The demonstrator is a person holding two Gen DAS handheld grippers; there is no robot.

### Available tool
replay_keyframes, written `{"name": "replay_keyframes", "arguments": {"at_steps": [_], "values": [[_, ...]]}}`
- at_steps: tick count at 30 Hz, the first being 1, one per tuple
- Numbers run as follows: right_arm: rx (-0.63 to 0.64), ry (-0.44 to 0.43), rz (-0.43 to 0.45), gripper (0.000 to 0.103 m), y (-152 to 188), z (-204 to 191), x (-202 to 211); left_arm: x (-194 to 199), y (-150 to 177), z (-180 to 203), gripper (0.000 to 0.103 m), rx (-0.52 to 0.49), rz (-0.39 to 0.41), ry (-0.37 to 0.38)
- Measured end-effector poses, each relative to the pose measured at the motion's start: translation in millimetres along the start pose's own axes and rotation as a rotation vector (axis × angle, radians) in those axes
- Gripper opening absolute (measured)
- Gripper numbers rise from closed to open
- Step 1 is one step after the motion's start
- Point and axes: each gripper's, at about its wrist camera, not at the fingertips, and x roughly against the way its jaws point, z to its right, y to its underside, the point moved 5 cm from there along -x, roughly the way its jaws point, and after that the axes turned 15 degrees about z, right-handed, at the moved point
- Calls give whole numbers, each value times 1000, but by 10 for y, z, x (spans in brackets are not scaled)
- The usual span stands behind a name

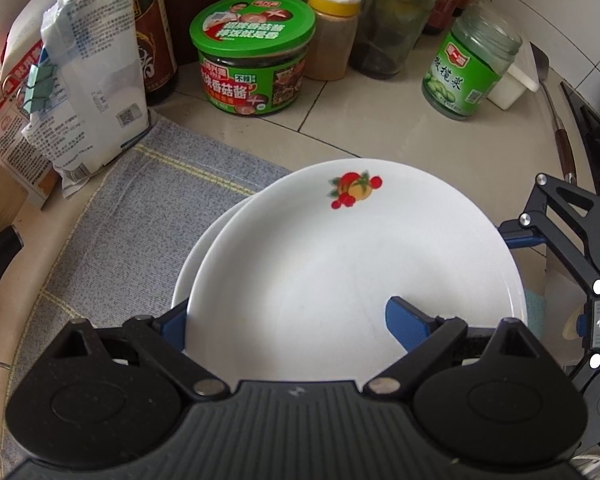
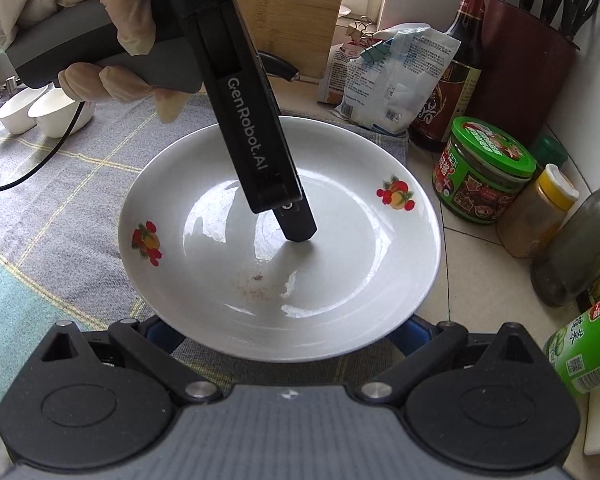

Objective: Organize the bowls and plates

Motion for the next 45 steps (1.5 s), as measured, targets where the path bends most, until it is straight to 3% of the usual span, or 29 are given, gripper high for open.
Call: {"name": "replay_keyframes", "arguments": {"at_steps": [20, 45], "values": [[-17, 10, -41, 103, 19, 30, -26, -154, 25, -9, 96, 5, -21, 30], [-7, 6, -18, 103, 34, 27, 39, -105, -1, -9, 97, -3, -54, 3]]}}
